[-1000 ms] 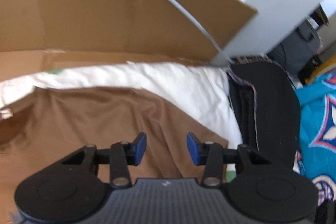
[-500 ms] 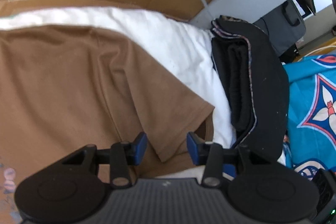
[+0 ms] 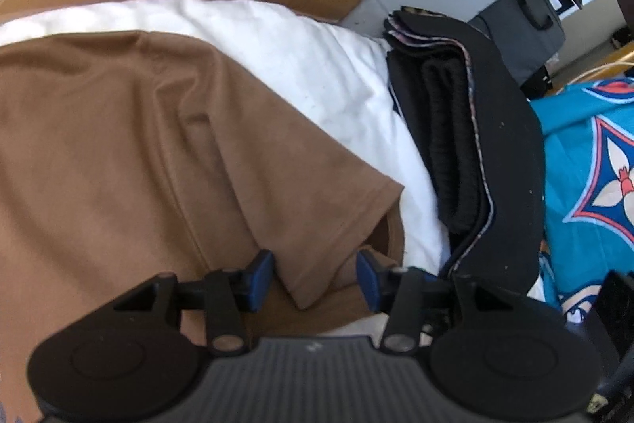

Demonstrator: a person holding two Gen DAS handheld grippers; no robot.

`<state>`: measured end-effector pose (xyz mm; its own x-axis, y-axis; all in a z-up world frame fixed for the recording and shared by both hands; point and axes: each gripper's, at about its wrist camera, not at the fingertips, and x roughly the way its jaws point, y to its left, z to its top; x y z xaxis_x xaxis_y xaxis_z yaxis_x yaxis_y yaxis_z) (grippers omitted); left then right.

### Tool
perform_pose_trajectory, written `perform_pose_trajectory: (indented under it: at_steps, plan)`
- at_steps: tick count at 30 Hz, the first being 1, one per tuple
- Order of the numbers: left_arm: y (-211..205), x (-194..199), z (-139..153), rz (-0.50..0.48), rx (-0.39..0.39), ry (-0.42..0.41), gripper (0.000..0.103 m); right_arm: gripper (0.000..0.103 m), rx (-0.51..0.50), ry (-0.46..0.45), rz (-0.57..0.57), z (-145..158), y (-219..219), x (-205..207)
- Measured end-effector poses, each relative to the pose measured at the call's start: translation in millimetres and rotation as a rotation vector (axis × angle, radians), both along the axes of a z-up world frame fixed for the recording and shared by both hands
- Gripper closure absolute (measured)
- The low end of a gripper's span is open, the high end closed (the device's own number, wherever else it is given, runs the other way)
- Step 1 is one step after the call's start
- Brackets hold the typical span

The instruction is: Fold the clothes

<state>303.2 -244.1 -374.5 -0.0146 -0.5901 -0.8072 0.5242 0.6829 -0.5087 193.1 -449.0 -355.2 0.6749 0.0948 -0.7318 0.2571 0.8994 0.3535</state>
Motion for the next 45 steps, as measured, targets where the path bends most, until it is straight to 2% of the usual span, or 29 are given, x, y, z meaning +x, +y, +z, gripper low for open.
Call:
perform_pose_trajectory:
  at_steps: [1,2,3,4,11,20,22,23,27,29,31,35,40,45]
  plan:
    - [-0.3,1.1,-2.3,0.009,-0.008,0.009,0.058,0.067,0.0,0.006,0.004,-2.3,0.0,1.4]
    - [-0.4,2.4,-4.7,0.02,-0.015,0.021,0.072,0.085,0.0,0.011,0.007,-4.5,0.0,2.8]
    - [-1.2,4.0,-5.3,0.025,-0.021,0.028,0.084,0.092,0.001,0.016,0.012,-6.4,0.2,3.8]
    - [-2.1,5.7,-5.7,0.028,-0.026,0.035,0.102,0.097,0.002,0.014,0.02,-6.5,0.9,3.5]
    - [-17.7,19.3,17.2,0.017,-0.096,-0.016,0.1,0.099,-0.036,-0.036,0.059,2.8,5.3,-8.7]
    - [-65.7,45.0,43.0,-0.031,-0.135,-0.059,0.1,0.099,-0.091,-0.026,0.113,-2.1,10.5,-16.4]
    - [-68.4,45.0,48.2,-0.043,-0.124,-0.077,0.096,0.099,-0.093,-0.023,0.119,-2.9,11.2,-15.6]
    - [-70.0,45.4,49.7,-0.047,-0.12,-0.081,0.091,0.099,-0.093,-0.022,0.12,-3.1,11.4,-14.6]
    - [-76.9,43.2,51.8,-0.073,-0.091,-0.103,0.079,0.099,-0.096,-0.019,0.128,-4.0,12.5,-10.9]
    - [-82.0,38.1,51.7,-0.1,-0.062,-0.128,0.063,0.098,-0.096,-0.014,0.128,-4.8,12.9,-10.2]
    - [-86.4,30.2,52.7,-0.143,-0.035,-0.168,0.058,0.097,-0.096,-0.011,0.126,-6.0,13.0,-10.1]
    - [-96.7,21.3,46.1,-0.197,0.011,-0.216,0.058,0.096,-0.093,-0.013,0.109,-4.8,11.6,-11.2]
    - [-105.3,31.2,19.2,-0.193,0.065,-0.209,0.059,0.094,-0.103,-0.011,0.085,-2.5,10.2,-15.5]
    - [-111.5,39.7,0.7,-0.19,0.076,-0.213,0.059,0.093,-0.074,-0.003,0.047,-0.1,5.7,-23.9]
